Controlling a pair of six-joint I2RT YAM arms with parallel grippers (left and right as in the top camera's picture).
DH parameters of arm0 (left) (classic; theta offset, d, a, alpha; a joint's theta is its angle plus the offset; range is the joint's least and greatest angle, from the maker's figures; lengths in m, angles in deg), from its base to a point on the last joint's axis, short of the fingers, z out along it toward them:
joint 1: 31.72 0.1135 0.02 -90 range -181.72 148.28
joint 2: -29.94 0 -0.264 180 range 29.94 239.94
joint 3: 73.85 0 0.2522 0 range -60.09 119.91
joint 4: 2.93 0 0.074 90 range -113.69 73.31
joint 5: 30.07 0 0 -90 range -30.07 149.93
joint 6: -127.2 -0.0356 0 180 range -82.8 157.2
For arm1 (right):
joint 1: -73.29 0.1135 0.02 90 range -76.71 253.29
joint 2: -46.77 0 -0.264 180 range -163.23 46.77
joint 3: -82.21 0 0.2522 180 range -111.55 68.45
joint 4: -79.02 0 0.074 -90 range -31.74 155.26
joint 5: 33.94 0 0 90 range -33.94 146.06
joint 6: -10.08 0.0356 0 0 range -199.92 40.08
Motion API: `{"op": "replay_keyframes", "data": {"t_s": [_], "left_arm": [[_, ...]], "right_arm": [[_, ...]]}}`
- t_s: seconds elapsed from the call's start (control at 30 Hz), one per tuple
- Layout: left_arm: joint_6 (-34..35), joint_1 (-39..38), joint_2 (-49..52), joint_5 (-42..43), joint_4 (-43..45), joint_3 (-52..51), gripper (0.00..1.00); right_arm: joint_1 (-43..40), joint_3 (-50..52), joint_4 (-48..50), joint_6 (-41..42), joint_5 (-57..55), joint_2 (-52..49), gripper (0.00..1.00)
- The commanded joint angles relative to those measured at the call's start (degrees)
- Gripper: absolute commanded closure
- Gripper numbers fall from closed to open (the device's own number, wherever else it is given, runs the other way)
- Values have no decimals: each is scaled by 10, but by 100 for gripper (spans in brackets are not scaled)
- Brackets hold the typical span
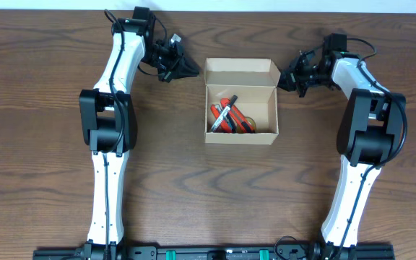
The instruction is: Pack container
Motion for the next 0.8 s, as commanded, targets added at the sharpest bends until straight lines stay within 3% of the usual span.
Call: {"op": "replay_keyframes", "data": {"t_s": [0.0, 0.23, 0.77], "left_arm": [[2, 1, -2, 34, 16, -1, 94], [-3, 1, -2, 37, 25, -1, 94], [-17, 2, -2, 156, 122, -1, 94]], "right_arm": [[5, 3, 10, 5, 31, -4, 98], [5, 3, 84, 5, 92, -4, 98], [5, 2, 172, 19, 166, -4, 98]]}}
